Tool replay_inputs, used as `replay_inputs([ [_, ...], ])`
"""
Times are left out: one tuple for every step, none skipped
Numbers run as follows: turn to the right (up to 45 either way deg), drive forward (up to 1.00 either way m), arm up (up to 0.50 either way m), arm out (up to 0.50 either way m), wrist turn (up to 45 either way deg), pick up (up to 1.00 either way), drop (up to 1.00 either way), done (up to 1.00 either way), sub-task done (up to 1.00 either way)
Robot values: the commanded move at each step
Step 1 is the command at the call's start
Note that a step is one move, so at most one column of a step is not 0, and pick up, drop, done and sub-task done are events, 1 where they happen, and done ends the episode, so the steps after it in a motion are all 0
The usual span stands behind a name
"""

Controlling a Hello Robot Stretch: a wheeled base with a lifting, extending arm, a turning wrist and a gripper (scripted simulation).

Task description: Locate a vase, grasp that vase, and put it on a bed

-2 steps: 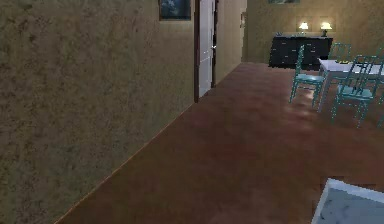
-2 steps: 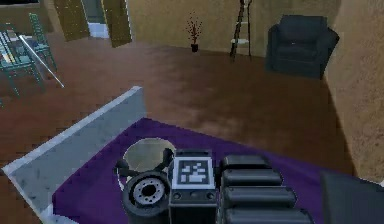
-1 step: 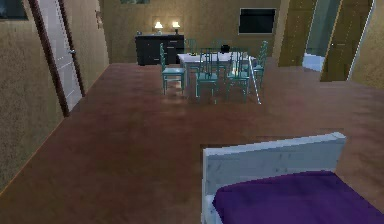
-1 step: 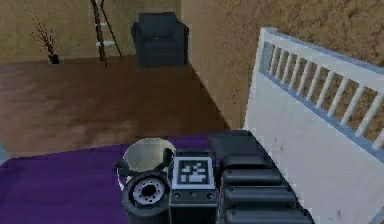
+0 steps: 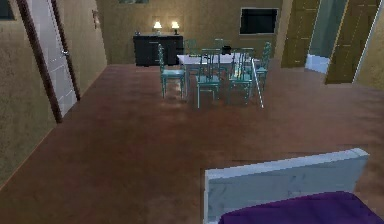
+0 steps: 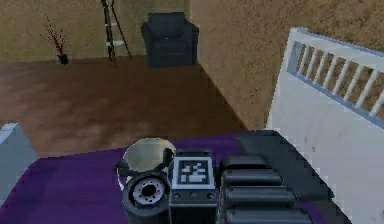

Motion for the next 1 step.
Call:
replay_inputs([
  [-21.0,0.0,0.0,0.0,0.0,0.0,0.0,0.0,0.0],
])
